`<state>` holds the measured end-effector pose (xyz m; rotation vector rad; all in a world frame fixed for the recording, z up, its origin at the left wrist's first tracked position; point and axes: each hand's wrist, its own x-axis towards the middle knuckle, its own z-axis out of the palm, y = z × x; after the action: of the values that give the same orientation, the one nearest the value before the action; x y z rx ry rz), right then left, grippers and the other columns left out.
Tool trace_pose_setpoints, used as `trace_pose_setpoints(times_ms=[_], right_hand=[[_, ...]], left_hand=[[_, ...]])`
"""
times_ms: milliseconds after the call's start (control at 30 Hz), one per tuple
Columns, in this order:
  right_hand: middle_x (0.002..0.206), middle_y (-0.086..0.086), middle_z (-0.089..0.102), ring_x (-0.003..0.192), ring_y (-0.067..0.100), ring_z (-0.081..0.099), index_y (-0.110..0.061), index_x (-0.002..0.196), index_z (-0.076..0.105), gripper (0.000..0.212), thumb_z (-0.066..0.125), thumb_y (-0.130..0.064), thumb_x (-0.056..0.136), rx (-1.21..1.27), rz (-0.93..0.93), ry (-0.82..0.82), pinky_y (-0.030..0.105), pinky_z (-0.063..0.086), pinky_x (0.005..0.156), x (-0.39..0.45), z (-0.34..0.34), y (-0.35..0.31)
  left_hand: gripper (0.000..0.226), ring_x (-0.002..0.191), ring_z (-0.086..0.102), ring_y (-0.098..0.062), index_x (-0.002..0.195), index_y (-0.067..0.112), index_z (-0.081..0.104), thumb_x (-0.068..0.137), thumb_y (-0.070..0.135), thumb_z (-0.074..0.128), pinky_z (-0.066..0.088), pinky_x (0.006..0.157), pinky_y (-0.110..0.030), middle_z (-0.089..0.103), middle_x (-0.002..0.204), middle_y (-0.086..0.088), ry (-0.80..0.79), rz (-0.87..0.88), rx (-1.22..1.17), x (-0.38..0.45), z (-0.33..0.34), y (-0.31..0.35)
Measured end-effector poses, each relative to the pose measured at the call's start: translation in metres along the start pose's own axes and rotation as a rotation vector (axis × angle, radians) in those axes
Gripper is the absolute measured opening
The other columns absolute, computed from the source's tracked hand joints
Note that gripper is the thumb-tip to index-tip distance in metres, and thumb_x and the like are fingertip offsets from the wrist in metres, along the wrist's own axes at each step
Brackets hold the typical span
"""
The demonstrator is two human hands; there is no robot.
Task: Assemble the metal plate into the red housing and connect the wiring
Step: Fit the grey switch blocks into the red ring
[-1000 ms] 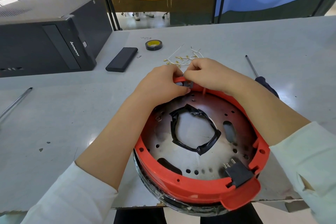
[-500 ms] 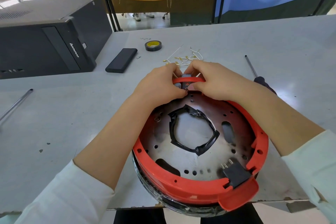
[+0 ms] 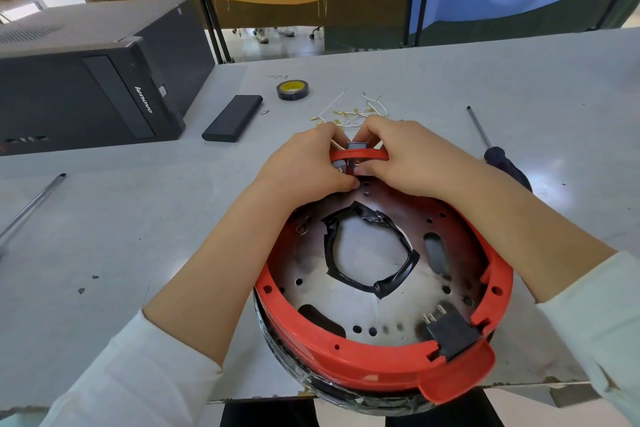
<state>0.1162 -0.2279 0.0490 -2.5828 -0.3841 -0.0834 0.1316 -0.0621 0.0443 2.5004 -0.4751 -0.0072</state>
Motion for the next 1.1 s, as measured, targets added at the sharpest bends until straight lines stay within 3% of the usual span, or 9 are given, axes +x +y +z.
trace_pose_setpoints(times_ms=[267,467,733,867,967,1100], right_hand=[[0.094,-0.008,0.060,0.086,0.015,0.057,-0.028,0.102,0.051,0.027,0.067,-0.030,0.081,-0.035,-0.030,-0.009,0.032,0.046,0.074,-0.0021,-0.0020,-0.0052],[0.084,-0.015,0.054,0.081,0.011,0.054,-0.030,0.100,0.049,0.029,0.069,-0.033,0.079,-0.025,-0.017,-0.020,0.026,0.041,0.065,0.0011,-0.0017,-0.0028],[0.083,-0.015,0.055,0.080,0.008,0.056,-0.030,0.097,0.051,0.033,0.072,-0.033,0.073,-0.014,-0.011,-0.009,0.029,0.047,0.069,0.0034,-0.0007,-0.0015],[0.082,-0.015,0.056,0.077,0.005,0.055,-0.031,0.096,0.052,0.033,0.072,-0.030,0.070,-0.018,-0.011,-0.012,0.030,0.048,0.067,0.0044,-0.0017,-0.0011],[0.083,-0.013,0.058,0.077,0.005,0.056,-0.030,0.094,0.052,0.030,0.071,-0.031,0.070,-0.014,-0.017,-0.026,0.029,0.047,0.065,0.0036,-0.0020,-0.0012],[0.081,-0.013,0.061,0.074,0.003,0.057,-0.031,0.086,0.056,0.029,0.062,-0.050,0.064,0.052,0.018,-0.010,0.024,0.045,0.062,0.0012,-0.0039,-0.0056]], left_hand=[[0.036,0.086,0.058,-0.012,0.095,0.029,0.054,0.070,0.030,0.080,0.048,0.076,-0.030,0.060,0.093,0.013,0.015,0.006,-0.003,0.0013,0.0003,-0.0012],[0.039,0.083,0.055,-0.012,0.094,0.029,0.052,0.069,0.032,0.082,0.042,0.066,-0.023,0.055,0.086,0.017,0.004,0.016,0.011,0.0016,-0.0001,-0.0016],[0.045,0.086,0.058,-0.017,0.094,0.022,0.054,0.066,0.034,0.086,0.044,0.071,-0.030,0.066,0.101,0.003,0.001,0.034,0.020,0.0016,-0.0010,-0.0005],[0.044,0.076,0.055,-0.014,0.087,0.021,0.052,0.064,0.033,0.087,0.039,0.061,-0.022,0.065,0.092,0.004,0.012,0.042,0.026,0.0008,-0.0021,0.0009],[0.043,0.076,0.057,-0.016,0.083,0.020,0.052,0.063,0.032,0.088,0.041,0.062,-0.024,0.065,0.088,0.004,0.018,0.042,0.016,-0.0003,-0.0027,0.0016],[0.043,0.075,0.057,-0.017,0.083,0.017,0.055,0.062,0.034,0.089,0.041,0.061,-0.027,0.060,0.075,0.010,0.014,0.045,-0.013,-0.0022,-0.0033,0.0032]])
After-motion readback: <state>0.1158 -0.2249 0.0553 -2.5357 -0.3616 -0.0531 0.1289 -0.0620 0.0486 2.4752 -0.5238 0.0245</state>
